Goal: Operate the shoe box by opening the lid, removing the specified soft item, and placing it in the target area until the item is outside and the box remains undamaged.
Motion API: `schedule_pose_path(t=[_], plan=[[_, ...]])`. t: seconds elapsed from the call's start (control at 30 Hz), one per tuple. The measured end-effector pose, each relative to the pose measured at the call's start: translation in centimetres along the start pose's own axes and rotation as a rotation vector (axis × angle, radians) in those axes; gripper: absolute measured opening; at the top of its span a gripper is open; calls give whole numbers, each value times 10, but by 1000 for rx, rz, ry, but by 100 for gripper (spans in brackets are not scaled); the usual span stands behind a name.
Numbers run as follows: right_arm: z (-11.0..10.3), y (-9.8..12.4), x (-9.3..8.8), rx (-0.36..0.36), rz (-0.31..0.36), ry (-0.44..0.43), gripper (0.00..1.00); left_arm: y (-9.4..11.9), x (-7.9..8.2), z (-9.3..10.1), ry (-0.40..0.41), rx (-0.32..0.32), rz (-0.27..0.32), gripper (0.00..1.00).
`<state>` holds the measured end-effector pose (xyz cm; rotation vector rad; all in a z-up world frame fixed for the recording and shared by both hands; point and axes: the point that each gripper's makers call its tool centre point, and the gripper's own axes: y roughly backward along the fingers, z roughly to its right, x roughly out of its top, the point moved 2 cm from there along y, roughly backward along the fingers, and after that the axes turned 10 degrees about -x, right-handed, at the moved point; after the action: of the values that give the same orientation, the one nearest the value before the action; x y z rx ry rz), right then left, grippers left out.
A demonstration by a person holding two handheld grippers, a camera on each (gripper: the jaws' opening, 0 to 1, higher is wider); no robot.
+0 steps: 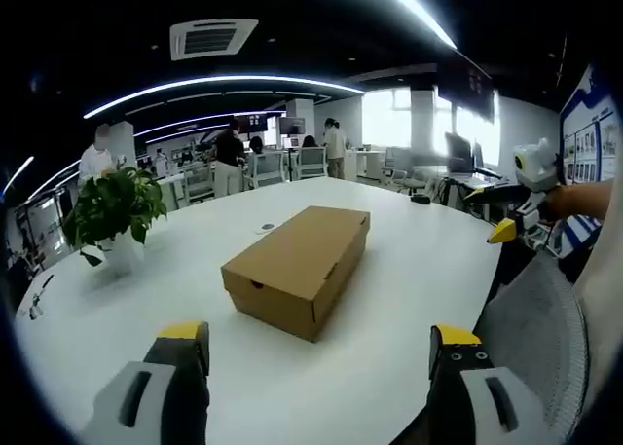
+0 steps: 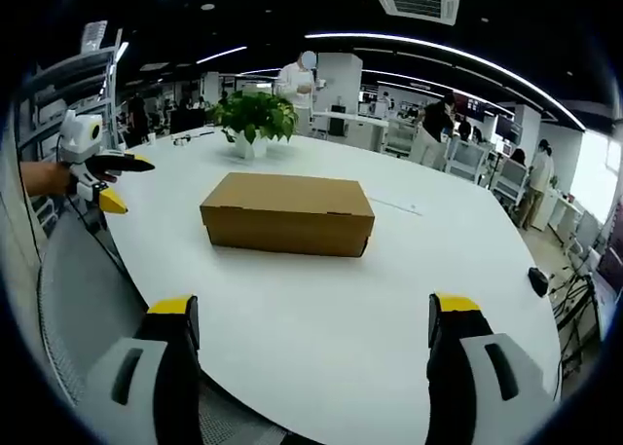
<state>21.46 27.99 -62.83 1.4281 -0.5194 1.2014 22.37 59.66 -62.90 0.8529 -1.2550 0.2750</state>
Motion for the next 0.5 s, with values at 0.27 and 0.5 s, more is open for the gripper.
schedule_pose_path(t=[0.27, 0.5], plan=[[-1, 2, -1, 5, -2, -4, 93, -2, 0, 5, 10, -8, 5, 94], [0, 4, -3, 10, -4, 0, 94, -2, 0, 7, 10, -9, 3, 94]])
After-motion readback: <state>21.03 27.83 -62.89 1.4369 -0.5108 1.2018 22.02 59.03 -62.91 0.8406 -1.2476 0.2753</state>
